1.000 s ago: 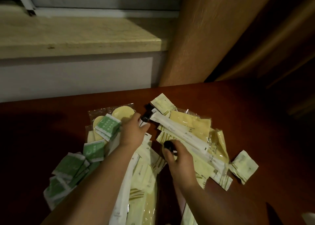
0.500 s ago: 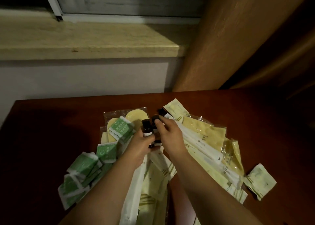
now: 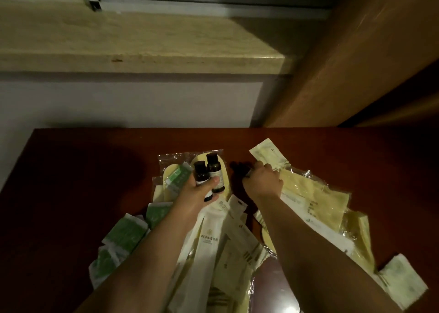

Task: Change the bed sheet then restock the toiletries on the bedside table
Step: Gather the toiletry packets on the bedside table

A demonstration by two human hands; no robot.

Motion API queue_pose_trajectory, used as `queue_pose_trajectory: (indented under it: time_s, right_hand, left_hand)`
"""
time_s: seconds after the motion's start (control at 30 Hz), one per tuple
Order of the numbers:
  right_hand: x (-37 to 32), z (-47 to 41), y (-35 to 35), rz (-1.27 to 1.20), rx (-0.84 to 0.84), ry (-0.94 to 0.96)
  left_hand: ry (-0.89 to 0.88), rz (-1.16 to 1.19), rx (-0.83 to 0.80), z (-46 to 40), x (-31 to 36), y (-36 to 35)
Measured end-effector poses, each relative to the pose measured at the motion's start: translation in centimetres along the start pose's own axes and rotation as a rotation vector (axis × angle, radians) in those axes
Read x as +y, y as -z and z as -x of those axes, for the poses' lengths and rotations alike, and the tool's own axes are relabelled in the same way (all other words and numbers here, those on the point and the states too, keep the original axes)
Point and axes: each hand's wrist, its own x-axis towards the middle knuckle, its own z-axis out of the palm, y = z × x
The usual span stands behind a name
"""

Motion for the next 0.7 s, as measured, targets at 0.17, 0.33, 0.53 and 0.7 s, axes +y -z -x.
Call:
queue_pose_trajectory:
  time_s: [0.17, 0.33, 0.53, 0.7]
  right_hand:
    - [1.8, 2.0, 2.9, -0.707, -0.055, -0.011]
    - [5.8, 6.1, 5.0, -0.838, 0.085, -0.049]
    - [6.8, 11.8, 4.4, -1.021, -0.129, 0.026]
    - [7.7, 14.2, 3.3, -0.935, -0.030, 0.013]
  left_hand:
    - [-0.039, -0.023, 0.005, 0.7, -0.4, 0.0]
    - [-0.016, -0.007, -0.008, 2.4, -1.1, -1.8]
    - [0.132, 0.088, -0.153, 6.1, -3.2, -5.3]
    - [0.205, 0.206, -0.197, 8.4, -4.7, -6.0]
